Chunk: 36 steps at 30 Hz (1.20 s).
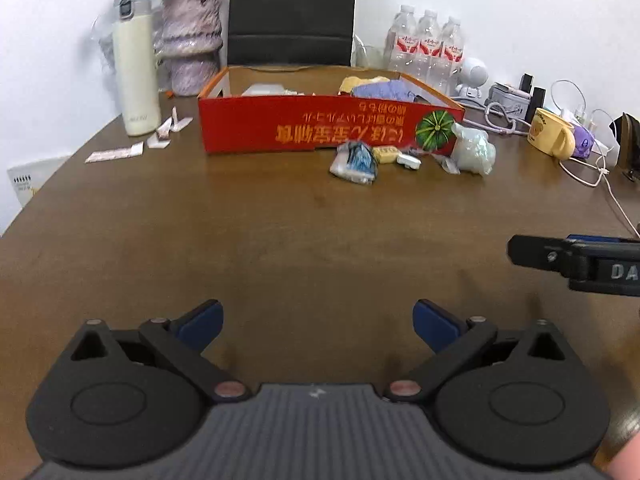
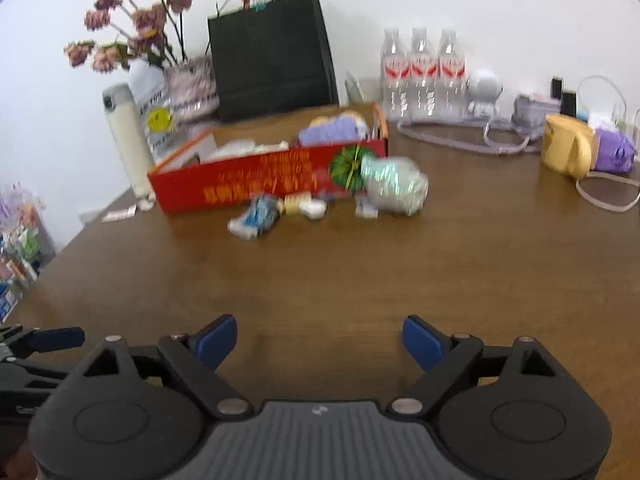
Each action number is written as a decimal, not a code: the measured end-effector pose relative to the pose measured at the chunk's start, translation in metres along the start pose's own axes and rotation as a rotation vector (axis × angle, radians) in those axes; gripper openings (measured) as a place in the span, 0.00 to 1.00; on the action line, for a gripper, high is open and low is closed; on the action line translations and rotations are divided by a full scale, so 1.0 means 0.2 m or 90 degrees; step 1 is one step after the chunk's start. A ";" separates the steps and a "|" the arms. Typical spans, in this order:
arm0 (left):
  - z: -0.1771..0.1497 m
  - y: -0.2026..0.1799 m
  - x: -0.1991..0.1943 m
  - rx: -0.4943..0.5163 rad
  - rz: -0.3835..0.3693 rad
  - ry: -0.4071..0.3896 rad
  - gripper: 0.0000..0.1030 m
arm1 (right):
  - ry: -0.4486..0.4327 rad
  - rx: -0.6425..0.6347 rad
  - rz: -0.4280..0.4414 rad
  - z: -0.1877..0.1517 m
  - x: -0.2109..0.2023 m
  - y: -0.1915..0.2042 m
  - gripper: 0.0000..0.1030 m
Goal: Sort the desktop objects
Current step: 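Move both tools back toward the remaining items on the table, then grasp the crinkled clear plastic bag with the right tool while the left tool grasps the blue packet, then carry the plastic bag and blue packet over the box with both tools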
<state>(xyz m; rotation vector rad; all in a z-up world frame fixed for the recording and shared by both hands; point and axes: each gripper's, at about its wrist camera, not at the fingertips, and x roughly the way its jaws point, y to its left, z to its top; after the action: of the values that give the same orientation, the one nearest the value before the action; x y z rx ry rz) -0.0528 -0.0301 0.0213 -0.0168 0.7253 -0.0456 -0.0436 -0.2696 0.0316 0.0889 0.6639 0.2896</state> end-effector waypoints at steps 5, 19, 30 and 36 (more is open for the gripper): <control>0.10 0.00 0.13 -0.008 -0.017 0.006 1.00 | -0.024 -0.005 0.022 0.04 0.04 -0.04 0.62; 0.61 -0.19 0.65 0.052 -0.058 -0.049 0.59 | -0.061 0.010 -0.032 0.46 0.48 -0.24 0.61; 0.57 -0.09 0.65 0.021 -0.106 -0.021 0.05 | -0.037 0.032 -0.039 0.49 0.61 -0.29 0.25; 0.50 0.02 0.36 -0.027 -0.118 -0.065 0.05 | -0.073 0.030 -0.013 0.41 0.37 -0.30 0.25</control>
<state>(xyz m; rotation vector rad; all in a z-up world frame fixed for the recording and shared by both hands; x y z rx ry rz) 0.0687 -0.0295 0.0483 -0.1259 0.6202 -0.2051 0.0763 -0.3039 0.0413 0.1426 0.5571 0.2476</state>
